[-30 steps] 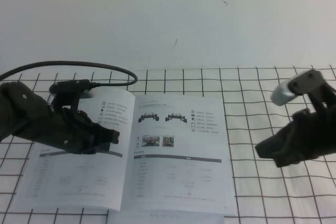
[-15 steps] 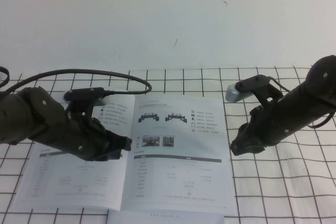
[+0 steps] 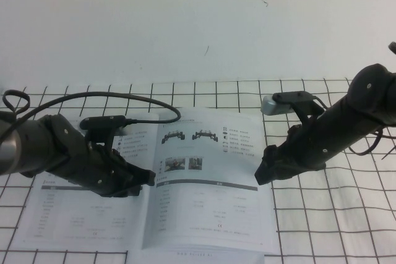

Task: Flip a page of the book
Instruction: Open the closed book

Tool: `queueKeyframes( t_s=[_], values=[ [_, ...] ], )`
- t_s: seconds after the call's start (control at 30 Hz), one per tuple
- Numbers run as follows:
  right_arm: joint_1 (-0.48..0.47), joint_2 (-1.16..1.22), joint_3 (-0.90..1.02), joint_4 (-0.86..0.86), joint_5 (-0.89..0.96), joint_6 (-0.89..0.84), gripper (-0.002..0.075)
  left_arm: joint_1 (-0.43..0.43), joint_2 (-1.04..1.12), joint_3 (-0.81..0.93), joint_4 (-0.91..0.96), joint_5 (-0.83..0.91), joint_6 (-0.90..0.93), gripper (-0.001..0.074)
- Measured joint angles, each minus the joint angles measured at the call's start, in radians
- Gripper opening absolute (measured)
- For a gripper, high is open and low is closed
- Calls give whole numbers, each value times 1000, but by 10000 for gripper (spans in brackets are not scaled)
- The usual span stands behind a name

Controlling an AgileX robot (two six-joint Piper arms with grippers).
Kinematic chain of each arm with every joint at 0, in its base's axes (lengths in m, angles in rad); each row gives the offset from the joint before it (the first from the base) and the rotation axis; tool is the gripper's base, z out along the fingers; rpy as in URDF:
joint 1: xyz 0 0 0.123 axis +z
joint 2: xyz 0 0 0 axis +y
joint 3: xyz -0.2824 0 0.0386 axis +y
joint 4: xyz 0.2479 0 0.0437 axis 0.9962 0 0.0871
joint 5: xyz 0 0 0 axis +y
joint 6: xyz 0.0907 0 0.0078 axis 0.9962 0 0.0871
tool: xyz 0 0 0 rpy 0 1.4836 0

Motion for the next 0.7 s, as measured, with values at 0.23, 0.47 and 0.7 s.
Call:
queueKeyframes(
  t_s=[0.23, 0.47, 0.7],
  values=[
    [0, 6, 0, 30, 2, 60, 519, 0, 13, -6, -6, 0, 2, -2],
    [1, 66, 0, 100, 13, 75, 505, 0, 14, -6, -10, 2, -5, -2],
    [10, 78, -1, 183, 15, 49, 504, 0, 14, -6, -22, 2, -9, -2]
  ],
)
